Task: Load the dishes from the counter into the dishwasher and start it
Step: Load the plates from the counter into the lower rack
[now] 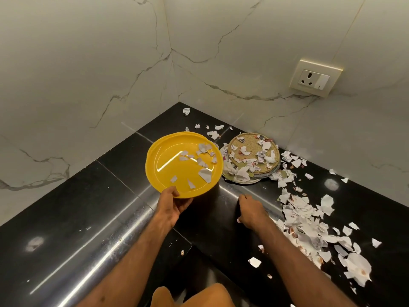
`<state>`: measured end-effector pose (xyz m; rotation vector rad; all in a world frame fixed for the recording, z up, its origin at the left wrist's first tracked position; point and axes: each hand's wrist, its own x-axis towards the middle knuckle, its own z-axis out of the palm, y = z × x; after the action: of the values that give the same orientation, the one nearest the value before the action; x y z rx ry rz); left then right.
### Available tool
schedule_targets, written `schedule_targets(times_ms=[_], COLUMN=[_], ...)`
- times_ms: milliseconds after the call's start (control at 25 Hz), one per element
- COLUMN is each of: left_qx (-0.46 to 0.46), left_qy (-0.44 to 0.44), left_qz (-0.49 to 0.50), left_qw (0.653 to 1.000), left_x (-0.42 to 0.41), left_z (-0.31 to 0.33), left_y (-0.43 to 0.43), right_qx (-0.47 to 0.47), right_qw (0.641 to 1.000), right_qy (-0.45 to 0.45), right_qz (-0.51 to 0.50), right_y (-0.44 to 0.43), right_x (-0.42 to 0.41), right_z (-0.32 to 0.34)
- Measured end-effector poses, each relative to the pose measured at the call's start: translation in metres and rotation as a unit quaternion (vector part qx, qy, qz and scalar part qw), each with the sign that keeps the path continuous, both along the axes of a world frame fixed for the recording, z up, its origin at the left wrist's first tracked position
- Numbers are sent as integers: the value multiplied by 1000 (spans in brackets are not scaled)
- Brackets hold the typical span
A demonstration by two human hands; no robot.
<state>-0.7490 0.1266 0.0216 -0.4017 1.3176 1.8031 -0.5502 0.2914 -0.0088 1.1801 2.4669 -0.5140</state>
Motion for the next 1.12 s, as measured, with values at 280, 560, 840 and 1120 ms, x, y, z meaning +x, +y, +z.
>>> schedule_targets(times_ms=[280,560,840,1120], left_qx=[25,-10,-45,-28], left_qy=[45,153,273,308], left_qz=[-80,-235,-300,-248], left_qw=[995,960,913,918], left_x=[32,80,109,103], left_z=[11,9,19,27], left_y=[10,31,31,38], right_qx=[-34,-186,9,63], right_qw=[858,921,960,958], right_qy=[442,341,281,267], right_qz=[-259,19,-5,-80], right_y=[-40,-77,-46,3], right_x=[19,-8,-8,37], right_z=[35,60,35,13])
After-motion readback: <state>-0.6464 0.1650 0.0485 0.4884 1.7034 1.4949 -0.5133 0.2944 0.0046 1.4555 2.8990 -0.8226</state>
